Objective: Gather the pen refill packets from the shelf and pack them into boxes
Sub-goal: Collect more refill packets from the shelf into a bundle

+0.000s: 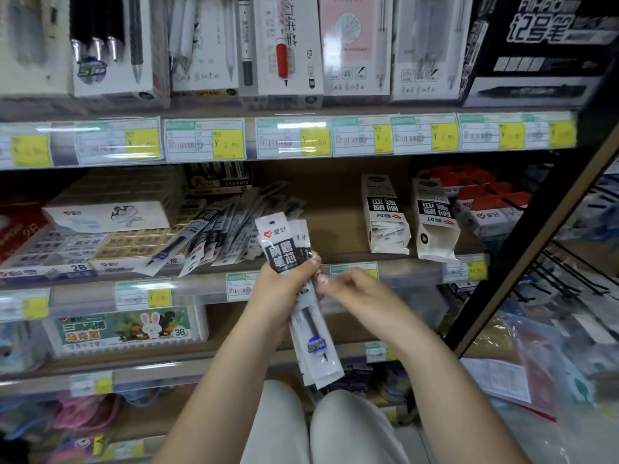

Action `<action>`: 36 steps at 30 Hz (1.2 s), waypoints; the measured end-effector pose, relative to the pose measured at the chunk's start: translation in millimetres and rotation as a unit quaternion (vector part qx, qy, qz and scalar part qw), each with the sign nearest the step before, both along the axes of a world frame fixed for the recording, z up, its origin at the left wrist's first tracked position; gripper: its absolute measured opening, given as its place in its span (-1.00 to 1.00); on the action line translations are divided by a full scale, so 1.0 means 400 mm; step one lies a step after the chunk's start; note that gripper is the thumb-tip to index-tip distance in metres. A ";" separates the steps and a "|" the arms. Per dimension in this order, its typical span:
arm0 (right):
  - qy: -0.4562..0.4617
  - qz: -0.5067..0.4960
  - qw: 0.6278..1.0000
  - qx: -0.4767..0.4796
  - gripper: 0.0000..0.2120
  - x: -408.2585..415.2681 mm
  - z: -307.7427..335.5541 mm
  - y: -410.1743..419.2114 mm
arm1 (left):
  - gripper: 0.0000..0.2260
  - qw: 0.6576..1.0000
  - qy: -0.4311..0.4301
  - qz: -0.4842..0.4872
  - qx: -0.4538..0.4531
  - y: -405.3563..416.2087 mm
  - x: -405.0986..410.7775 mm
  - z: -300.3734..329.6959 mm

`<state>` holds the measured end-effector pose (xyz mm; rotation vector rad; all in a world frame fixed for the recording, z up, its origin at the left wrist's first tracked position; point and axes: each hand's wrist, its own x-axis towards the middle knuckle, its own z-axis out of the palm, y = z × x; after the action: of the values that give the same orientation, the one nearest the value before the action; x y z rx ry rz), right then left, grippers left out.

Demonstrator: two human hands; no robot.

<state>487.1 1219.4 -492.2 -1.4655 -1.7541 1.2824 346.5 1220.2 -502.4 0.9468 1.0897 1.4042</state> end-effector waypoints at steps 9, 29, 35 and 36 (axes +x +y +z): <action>0.105 -0.075 0.992 0.006 -0.69 0.005 -0.012 0.037 | -0.72 0.978 0.172 -0.115 -0.003 -0.014 0.112 -0.097; 0.158 -0.161 0.968 0.107 -0.72 0.045 -0.133 -0.024 | -0.72 0.977 0.176 -0.122 0.014 -0.077 0.166 -0.186; 0.186 -0.177 0.960 0.106 -0.72 0.050 -0.156 -0.026 | -0.58 0.974 0.156 -0.163 -0.011 -0.088 0.159 -0.237; 0.215 -0.180 0.954 0.102 -0.73 0.051 -0.155 -0.024 | -0.61 0.970 0.165 -0.177 -0.019 -0.089 0.154 -0.247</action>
<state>507.4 1209.7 -554.2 -1.2061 -1.2262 1.0878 408.0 1184.6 -601.3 1.3071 1.1160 0.9529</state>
